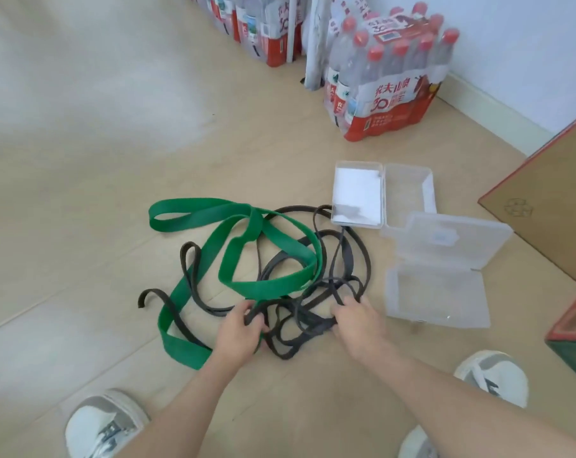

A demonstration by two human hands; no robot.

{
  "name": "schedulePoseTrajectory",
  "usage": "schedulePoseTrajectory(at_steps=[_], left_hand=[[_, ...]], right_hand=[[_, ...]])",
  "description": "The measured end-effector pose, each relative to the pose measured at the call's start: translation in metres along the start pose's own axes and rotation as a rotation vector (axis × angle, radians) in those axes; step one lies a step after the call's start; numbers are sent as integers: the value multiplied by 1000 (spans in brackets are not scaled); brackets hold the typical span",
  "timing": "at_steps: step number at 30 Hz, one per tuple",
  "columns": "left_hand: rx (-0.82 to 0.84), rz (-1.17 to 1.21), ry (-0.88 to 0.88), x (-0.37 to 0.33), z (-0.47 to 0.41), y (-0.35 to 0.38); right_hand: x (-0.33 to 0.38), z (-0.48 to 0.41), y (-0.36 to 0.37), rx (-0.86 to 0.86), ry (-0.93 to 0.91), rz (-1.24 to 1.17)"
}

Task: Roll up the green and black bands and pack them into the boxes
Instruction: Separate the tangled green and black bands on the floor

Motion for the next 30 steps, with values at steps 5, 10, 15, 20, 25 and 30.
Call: schedulePoseTrajectory(at_steps=[5,10,15,20,25,30], left_hand=[[-342,663,-84,-22,-8,-56],[-273,1142,139,-106,-4,-128],[107,832,452,-219,30,-149],[300,-46,444,-240,50,-126],[218,34,291,-184,73,-83],[266,203,238,-164,90,-49]], right_hand=[[-61,-9,-10,227,310,-657],[-46,30,-26,682,285,-959],[16,41,-83,621,-38,-599],[56,53,-177,471,-175,-669],[55,73,-164,559,-19,-1165],[55,82,-146,454,-66,-1172]])
Point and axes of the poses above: each hand's wrist, its own z-axis away from the middle knuckle, its own y-axis out of the palm, x = y × z, the point moved 10 cm from there along -z, towards the middle knuckle, and after that the axes turned 8 degrees about y, right-handed, at the moved point
